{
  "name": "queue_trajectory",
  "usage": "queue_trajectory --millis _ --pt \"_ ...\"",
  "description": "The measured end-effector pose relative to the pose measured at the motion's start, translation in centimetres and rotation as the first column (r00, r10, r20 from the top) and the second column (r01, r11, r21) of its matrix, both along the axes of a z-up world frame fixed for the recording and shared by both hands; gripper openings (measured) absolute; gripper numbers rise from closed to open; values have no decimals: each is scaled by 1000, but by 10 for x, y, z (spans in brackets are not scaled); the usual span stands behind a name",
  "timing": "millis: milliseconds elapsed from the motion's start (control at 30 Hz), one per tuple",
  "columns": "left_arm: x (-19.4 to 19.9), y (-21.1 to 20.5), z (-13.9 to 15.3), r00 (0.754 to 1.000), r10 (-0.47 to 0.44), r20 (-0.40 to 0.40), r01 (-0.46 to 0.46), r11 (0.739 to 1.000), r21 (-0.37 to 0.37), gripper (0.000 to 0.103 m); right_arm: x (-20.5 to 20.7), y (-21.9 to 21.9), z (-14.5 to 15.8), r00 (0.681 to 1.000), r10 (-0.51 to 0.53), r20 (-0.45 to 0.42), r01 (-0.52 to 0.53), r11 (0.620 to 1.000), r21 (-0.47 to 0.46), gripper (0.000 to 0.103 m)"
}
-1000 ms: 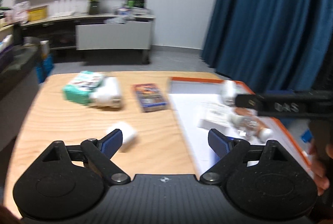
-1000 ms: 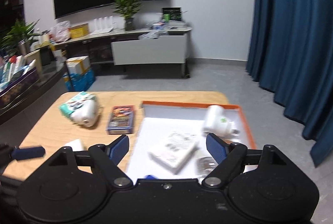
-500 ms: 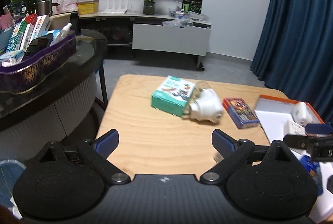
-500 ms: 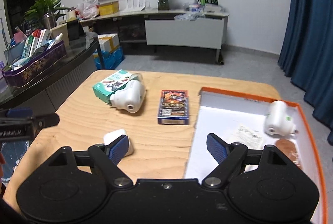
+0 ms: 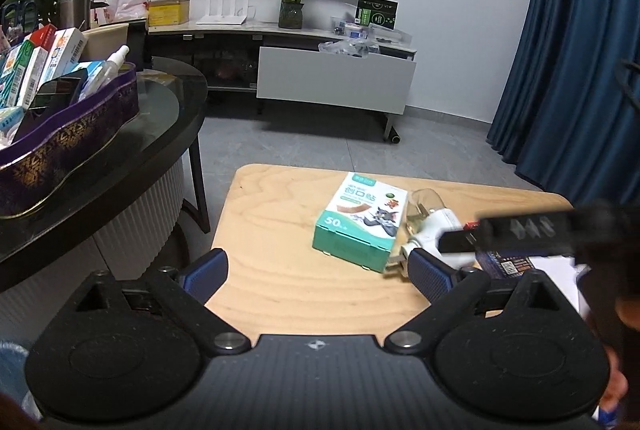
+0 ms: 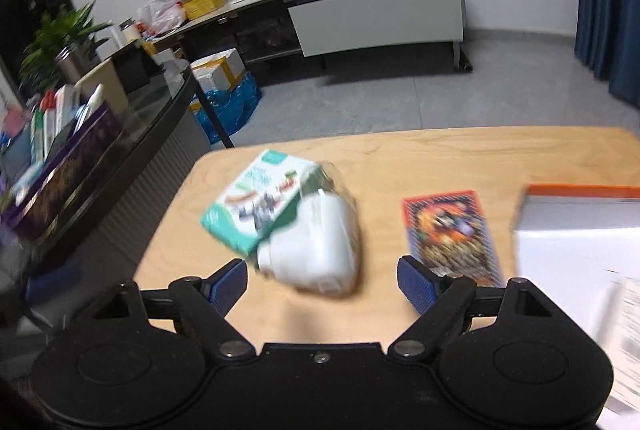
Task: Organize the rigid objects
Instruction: 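Grasp the teal bandage box with the left gripper while the right grasps the white diffuser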
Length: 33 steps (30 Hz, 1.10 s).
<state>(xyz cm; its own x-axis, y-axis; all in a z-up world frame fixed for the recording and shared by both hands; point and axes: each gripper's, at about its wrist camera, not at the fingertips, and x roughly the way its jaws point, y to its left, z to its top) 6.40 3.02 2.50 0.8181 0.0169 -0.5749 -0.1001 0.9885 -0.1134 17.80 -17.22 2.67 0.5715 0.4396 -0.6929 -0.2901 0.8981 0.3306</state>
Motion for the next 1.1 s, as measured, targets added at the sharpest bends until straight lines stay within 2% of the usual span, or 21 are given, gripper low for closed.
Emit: queue_trajectory --millis 133,167,200,267,300,400,533,667,833,933,967,1100 --pt "11 5 -2 1000 -7 6 7 1000 7 102 31 15 -10 999 -27 -33 27 1000 -11 96" --pt "14 5 -2 1000 -10 7 10 1000 10 102 35 18 -13 999 -25 -35 24 999 -31 93" --pt "17 6 -3 1000 -13 7 13 1000 12 102 38 21 -16 999 -21 -29 20 998 -61 88" --pt "24 7 -5 1000 -23 4 23 1000 17 103 39 21 -21 999 5 -38 -7 998 -59 64" --pt "27 7 -7 1000 -31 4 31 999 23 103 38 19 -23 999 25 -46 -28 998 -52 60" --pt "42 4 -13 998 -66 -10 67 997 46 103 22 15 -21 997 72 2 -72 992 -104 59" --pt "60 -9 -22 991 -133 -29 135 987 89 103 0 2 -13 994 86 65 -75 986 -150 50" --pt "78 -24 -32 980 -191 -49 197 970 143 103 -17 -18 -6 992 84 98 -70 988 -138 49" --pt "100 -34 -47 974 -205 -96 221 954 203 103 -30 -44 0 992 40 123 -33 997 -64 48" --pt "108 -32 -55 972 -196 -130 217 959 181 76 -38 -55 4 991 22 133 -17 999 -41 48" --pt "106 -29 -56 973 -196 -117 213 965 151 72 -41 -58 7 990 18 143 -12 999 -43 48" --pt "95 -26 -53 980 -167 -108 179 977 119 71 -50 -70 14 986 -11 166 16 1000 -26 48"
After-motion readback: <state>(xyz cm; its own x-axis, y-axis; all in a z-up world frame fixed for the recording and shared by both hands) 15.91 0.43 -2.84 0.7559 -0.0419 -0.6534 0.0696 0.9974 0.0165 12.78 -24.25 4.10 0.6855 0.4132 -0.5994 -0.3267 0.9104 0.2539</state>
